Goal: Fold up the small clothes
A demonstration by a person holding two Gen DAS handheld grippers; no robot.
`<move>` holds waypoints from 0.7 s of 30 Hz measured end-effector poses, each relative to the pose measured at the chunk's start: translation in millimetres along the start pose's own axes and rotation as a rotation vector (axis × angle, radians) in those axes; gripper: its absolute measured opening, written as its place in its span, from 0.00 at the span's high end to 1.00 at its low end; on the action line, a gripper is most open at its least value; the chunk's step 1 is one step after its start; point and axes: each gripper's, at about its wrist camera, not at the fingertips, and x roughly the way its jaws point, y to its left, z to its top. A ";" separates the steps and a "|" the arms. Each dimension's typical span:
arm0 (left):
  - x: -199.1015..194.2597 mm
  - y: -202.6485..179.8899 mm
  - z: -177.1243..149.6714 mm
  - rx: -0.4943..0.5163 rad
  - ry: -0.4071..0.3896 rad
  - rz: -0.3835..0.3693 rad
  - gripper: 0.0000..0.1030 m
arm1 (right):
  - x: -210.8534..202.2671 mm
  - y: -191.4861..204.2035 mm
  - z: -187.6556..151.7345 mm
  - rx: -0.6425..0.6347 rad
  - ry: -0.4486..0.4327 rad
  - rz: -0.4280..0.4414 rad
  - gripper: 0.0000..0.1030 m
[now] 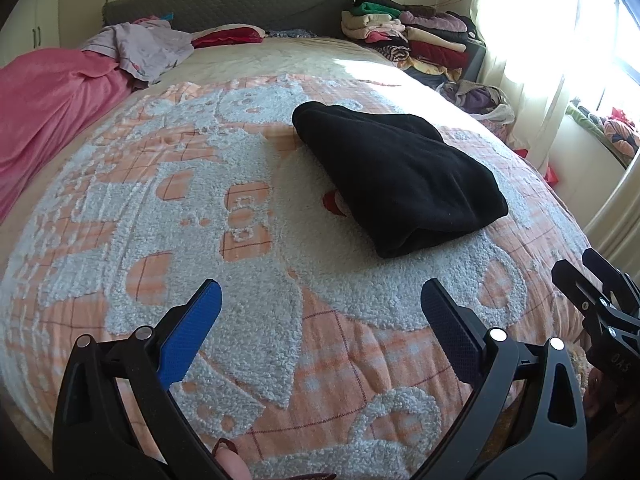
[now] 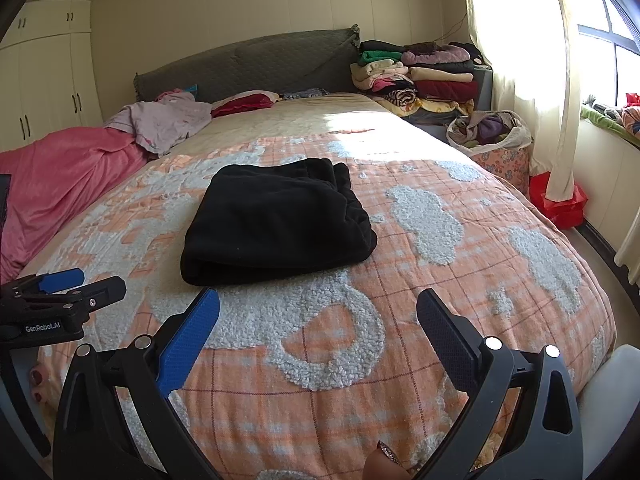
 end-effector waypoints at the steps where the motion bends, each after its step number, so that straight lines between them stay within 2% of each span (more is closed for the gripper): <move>1: 0.9 0.5 0.3 0.000 0.003 0.001 0.09 | 0.2 -0.6 0.0 0.000 0.001 -0.001 0.05; 9: 2.0 0.5 -0.5 0.000 0.009 -0.025 0.09 | 2.1 -1.4 -1.3 -0.001 0.009 -0.010 0.05; 14: 4.5 8.1 2.6 -0.015 0.024 0.067 0.09 | 3.6 -8.3 -2.7 0.016 0.017 -0.036 0.05; 18: 7.5 32.4 4.4 -0.087 0.049 0.055 0.09 | -0.9 -25.9 -5.7 0.051 0.013 -0.081 0.05; 21: 12.9 71.4 9.1 -0.156 0.075 0.094 0.09 | -12.1 -66.2 -10.5 0.110 0.003 -0.182 0.05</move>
